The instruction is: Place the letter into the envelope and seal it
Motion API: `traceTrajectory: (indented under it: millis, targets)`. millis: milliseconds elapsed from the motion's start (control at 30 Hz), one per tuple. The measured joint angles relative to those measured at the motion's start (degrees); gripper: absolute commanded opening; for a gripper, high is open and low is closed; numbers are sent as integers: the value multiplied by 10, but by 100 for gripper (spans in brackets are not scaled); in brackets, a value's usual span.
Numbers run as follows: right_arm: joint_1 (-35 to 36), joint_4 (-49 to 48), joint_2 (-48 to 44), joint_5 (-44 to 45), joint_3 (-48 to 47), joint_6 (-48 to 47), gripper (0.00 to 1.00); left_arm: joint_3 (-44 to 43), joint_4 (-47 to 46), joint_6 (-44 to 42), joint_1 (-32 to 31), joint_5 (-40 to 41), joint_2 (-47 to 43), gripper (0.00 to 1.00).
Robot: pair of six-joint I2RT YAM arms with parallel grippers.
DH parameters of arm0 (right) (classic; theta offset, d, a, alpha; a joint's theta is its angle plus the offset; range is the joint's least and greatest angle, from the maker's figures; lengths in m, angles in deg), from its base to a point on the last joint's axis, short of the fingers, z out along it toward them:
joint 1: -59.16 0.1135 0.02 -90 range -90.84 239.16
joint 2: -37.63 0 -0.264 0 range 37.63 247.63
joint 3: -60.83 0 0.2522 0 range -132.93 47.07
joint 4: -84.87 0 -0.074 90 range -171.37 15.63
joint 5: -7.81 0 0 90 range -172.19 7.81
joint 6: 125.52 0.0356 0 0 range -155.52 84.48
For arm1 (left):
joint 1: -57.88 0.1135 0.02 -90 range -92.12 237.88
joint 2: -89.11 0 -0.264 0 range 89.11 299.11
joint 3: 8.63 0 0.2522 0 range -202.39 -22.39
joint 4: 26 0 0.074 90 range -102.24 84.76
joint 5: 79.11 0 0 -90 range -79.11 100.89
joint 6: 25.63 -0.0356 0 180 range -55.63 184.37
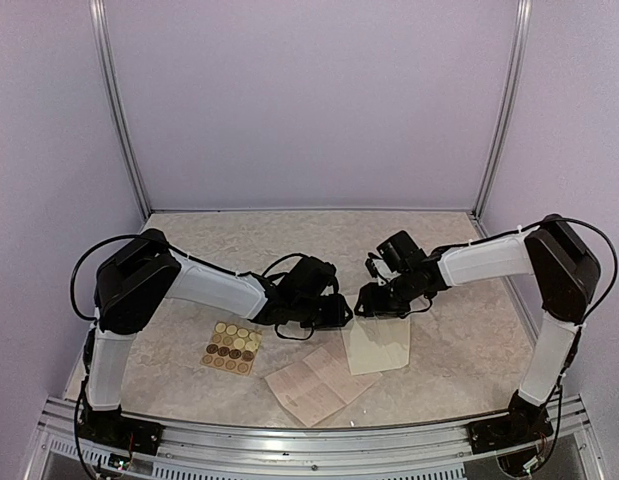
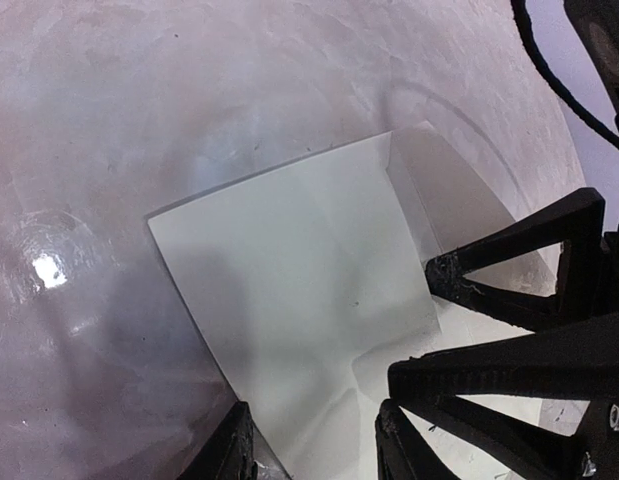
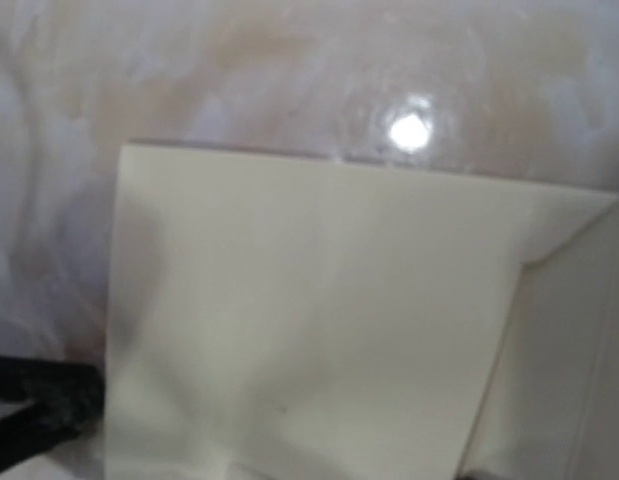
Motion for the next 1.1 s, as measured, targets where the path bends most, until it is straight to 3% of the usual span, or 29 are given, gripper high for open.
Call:
traceTrajectory:
  millis: [133, 267, 533, 833, 1100]
  targets:
    - [0, 8, -23, -2, 1, -2, 74, 1, -1, 0, -1, 8, -1, 41]
    - [0, 36, -99, 17, 8, -10, 80, 32, 2, -5, -2, 35, -35, 51]
    - [-45, 59, -245, 31, 88, -13, 80, 145, 10, 0, -3, 89, -248, 62]
    - [-80, 54, -246, 5, 188, 10, 71, 307, 24, 59, -19, 115, -408, 64]
    - [-80, 10, -210, -12, 195, 23, 56, 364, 44, 111, -33, 113, -476, 64]
